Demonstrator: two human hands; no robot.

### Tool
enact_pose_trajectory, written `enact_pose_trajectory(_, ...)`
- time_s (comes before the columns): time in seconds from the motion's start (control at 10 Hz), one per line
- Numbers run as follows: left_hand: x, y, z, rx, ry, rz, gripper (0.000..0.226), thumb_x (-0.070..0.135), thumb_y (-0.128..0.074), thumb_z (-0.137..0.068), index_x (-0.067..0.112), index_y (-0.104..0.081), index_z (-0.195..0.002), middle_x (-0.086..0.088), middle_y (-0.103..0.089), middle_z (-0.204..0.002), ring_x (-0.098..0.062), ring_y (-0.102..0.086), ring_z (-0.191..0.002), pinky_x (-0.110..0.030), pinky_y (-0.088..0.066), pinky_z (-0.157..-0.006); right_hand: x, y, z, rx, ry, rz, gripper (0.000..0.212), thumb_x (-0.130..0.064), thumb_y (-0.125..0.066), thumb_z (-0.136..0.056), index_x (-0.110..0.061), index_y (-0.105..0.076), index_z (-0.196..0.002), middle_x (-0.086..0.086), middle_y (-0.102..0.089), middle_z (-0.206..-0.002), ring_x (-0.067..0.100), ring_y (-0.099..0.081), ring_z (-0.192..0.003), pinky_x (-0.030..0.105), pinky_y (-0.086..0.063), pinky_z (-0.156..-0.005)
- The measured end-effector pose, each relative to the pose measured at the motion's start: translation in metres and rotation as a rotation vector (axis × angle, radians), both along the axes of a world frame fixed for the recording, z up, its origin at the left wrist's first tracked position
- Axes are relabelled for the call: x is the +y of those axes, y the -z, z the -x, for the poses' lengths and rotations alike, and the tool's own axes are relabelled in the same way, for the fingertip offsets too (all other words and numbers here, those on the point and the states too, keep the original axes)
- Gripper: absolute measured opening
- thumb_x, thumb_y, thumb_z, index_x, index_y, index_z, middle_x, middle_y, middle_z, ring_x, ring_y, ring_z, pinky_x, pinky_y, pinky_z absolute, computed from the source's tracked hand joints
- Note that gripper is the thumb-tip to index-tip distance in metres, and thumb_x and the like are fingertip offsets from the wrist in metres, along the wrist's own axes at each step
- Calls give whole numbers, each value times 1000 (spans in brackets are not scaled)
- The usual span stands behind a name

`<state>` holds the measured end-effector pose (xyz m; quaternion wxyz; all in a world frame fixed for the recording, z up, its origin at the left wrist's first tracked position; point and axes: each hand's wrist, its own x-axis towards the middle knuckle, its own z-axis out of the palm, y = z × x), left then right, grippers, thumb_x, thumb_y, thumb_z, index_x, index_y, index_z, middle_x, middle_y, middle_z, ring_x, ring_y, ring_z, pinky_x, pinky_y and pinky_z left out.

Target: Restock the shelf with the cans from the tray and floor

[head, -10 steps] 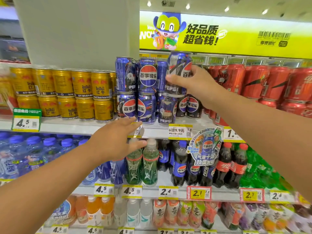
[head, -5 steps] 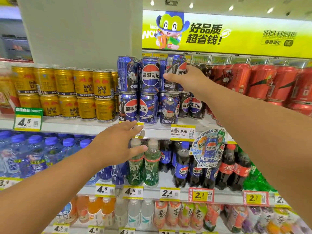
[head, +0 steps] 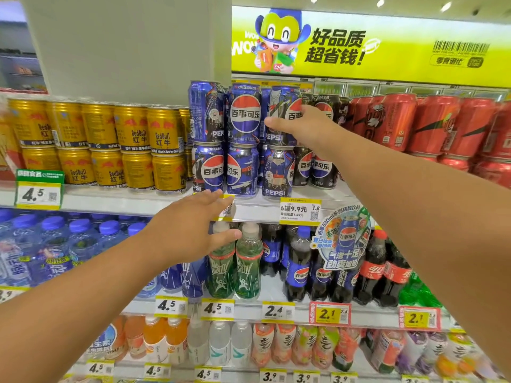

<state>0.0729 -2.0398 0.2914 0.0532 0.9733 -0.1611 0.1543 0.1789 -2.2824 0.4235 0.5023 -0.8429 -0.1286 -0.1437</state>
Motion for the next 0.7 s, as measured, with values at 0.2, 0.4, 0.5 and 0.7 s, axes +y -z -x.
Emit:
enact_pose_trajectory(0.2,-1,-1,-3,12,-8,-7,93,87,-26,-72,42,-21,-154,13,-18,-163,-9,-14,-149,-33,-22,-115,-2,4,-4,49,-6,11,116,-68,-76,-71,-13,-20,-157,5,-36,-157,28,-45,-134,45,-40,-100)
enact_pose_trajectory(0.4,-2,-4,-6,27,-16,-17,86,83,-35,-79,42,-21,-154,12,-18,-163,-11,-16,-148,-35,-25,-114,-4,11,1,25,-6,5,94,-68,-75,-72,-15,-43,-144,-1,-55,-136,19,-53,-105,36,-44,-85)
enact_pose_trajectory(0.5,1,-6,-7,13,-17,-14,87,84,-35,-79,42,-22,-153,9,-21,-162,-14,-19,-148,-37,-28,-113,-6,24,9,20,48,7,88,-67,-75,-73,-17,-44,-138,-2,-53,-127,18,-53,-101,33,-42,-75)
enact_pose_trajectory(0.7,6,-13,-7,10,-20,-47,88,83,-35,-80,40,-19,-154,7,-20,-163,-17,-17,-149,-41,-27,-114,-13,64,38,-19,262,215,86,-64,-62,-87,-6,-35,-144,13,-55,-133,29,-58,-110,40,-49,-87)
